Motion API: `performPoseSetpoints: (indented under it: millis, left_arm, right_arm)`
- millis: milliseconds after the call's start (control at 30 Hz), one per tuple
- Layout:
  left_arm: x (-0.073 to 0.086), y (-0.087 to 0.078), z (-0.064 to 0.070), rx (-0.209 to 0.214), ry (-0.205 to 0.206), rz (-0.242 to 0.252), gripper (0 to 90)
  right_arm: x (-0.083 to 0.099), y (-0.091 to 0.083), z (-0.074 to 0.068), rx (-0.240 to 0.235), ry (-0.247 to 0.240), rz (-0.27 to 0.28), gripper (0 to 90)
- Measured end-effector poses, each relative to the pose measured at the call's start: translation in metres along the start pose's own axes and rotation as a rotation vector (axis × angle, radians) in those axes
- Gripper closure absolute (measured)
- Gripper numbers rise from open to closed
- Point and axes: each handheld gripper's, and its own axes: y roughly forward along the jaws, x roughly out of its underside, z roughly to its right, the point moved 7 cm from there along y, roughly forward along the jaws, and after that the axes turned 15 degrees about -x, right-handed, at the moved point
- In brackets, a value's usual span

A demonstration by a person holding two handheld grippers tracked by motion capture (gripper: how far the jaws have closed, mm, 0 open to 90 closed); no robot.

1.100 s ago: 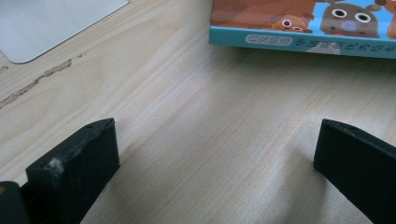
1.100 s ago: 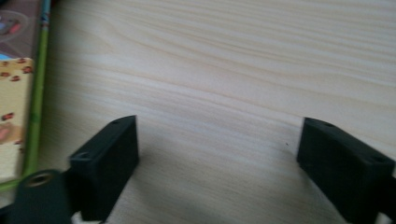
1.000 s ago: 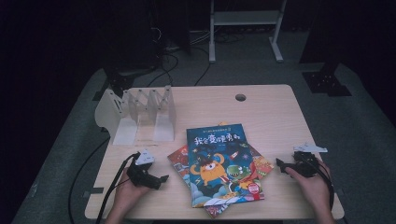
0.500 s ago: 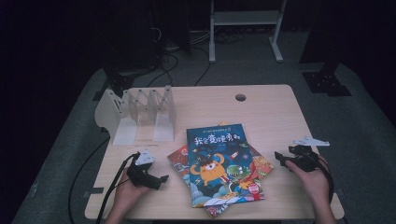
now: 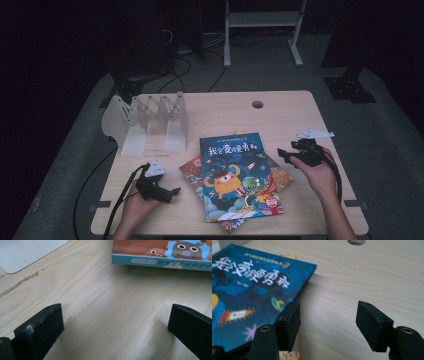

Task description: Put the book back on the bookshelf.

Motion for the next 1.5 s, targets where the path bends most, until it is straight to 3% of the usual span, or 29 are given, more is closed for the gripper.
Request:
performPoseSetpoints:
  millis: [333,767,967,1167,1500]
  left_arm:
    - [0.0,0.0,0.0,0.0,0.0,0.0,0.0]
    - [0.0,0.0,0.0,0.001,0.003,-0.005,0.0]
    - [0.001,-0.001,0.0,0.002,0.005,-0.004,0.0]
    - [0.001,-0.001,0.0,0.002,0.005,-0.005,0.0]
    - [0.001,-0.001,0.0,0.002,0.005,-0.005,0.0]
  right_arm:
    - [-0.025,0.032,-0.011,-0.039,-0.041,-0.025,35.1]
    - [-0.046,0.072,-0.021,-0.1,-0.034,-0.035,34.6]
    - [-0.051,0.09,-0.015,-0.101,-0.026,-0.058,34.1]
    - [-0.054,0.106,-0.006,-0.132,-0.004,-0.085,33.0]
    - [-0.051,0.115,-0.003,-0.132,0.017,-0.114,35.9]
